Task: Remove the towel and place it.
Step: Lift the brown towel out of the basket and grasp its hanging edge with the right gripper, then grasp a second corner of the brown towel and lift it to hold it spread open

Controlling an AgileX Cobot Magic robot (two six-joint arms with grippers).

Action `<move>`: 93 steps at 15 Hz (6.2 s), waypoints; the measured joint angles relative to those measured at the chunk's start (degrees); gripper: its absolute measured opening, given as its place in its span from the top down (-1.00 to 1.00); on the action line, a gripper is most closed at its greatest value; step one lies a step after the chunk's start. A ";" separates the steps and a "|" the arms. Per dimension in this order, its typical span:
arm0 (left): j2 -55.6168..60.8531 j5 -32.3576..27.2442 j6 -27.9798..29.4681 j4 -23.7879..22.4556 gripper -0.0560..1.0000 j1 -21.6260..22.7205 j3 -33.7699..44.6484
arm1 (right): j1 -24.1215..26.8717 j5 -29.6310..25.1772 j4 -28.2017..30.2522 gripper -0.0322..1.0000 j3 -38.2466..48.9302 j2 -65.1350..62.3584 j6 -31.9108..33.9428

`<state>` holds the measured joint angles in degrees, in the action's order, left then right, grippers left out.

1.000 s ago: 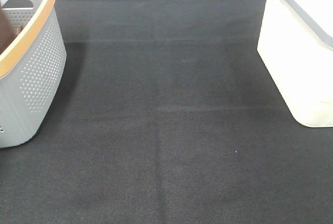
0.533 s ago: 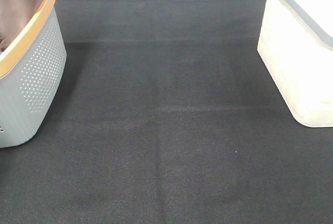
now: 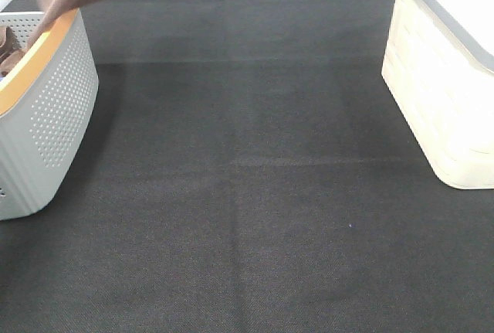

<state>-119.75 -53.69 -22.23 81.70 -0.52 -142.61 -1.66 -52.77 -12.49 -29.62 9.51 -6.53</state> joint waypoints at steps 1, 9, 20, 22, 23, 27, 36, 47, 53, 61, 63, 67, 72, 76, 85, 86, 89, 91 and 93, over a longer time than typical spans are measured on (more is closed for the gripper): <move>0.00 0.57 -1.20 -0.34 0.89 -1.72 0.00 | 0.00 1.66 -2.58 -0.31 -0.23 4.07 -0.11; 0.00 3.84 -0.46 -15.53 0.89 -13.64 0.00 | 0.00 11.34 -44.46 -0.31 -4.76 33.06 -42.97; 0.00 -1.55 6.70 -26.24 0.89 -21.14 0.00 | -22.98 24.98 -55.46 -0.31 -29.62 66.63 -67.67; 0.00 -2.46 6.76 -23.38 0.89 -21.14 0.00 | -22.98 29.22 -55.35 -0.31 -29.68 68.93 -67.78; 0.00 -2.58 6.76 -21.31 0.89 -21.14 0.00 | -22.98 30.02 -55.35 -0.31 -29.68 69.90 -67.84; 0.00 -2.23 6.59 -13.46 0.89 -21.20 0.00 | -22.98 30.08 -55.35 -0.31 -29.68 72.94 -67.95; 0.00 -0.46 2.41 -6.07 0.89 -21.89 0.00 | -22.98 35.87 -55.35 -0.43 -29.68 74.20 -67.95; 0.00 0.40 -0.74 4.35 0.89 -21.89 0.00 | -22.98 38.96 -55.35 -0.62 -29.68 74.20 -68.01; 0.00 1.20 -2.64 6.30 0.89 -21.89 0.00 | -22.98 43.03 -51.39 -0.61 -29.68 74.89 -68.18; 0.00 1.43 -3.38 6.30 0.89 -21.89 -0.11 | -22.98 43.89 -50.65 -0.21 -29.68 77.35 -66.46; 0.00 2.75 -3.38 5.50 0.89 -21.89 -0.11 | -22.98 42.91 -50.71 0.16 -29.68 77.01 -64.86; 0.00 4.18 -3.38 2.12 0.89 -20.40 -0.11 | -22.98 39.76 -48.53 0.94 -29.68 74.14 -62.40; 0.00 3.44 -3.32 0.97 0.89 -14.15 -0.11 | -22.98 35.29 -32.31 0.94 -29.68 72.94 -42.86; 0.00 1.15 -1.72 -4.53 0.89 -12.15 -0.11 | -22.98 30.65 -23.66 0.94 -29.68 70.82 -33.12; 0.00 -13.52 5.21 -35.98 0.89 -11.97 -0.11 | -22.98 17.53 -9.34 0.94 -35.07 69.33 -17.19; 0.00 -14.73 5.27 -38.39 0.89 -11.97 -0.11 | -22.98 16.79 -5.79 0.94 -36.55 69.33 -14.04; 0.00 -15.93 5.27 -48.53 0.89 -11.97 -0.11 | -22.98 14.09 6.25 0.94 -42.69 69.33 -1.38; 0.00 -15.93 5.27 -51.28 0.89 -11.97 -0.11 | -22.98 14.09 8.71 0.94 -44.35 69.33 1.09; 0.00 -15.93 5.27 -55.46 0.89 -11.97 -0.11 | -22.98 15.18 11.63 0.94 -46.07 69.33 2.81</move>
<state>-119.75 -69.61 -16.96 26.24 -12.49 -142.72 -24.64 -37.59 -0.86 -75.69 78.84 -3.72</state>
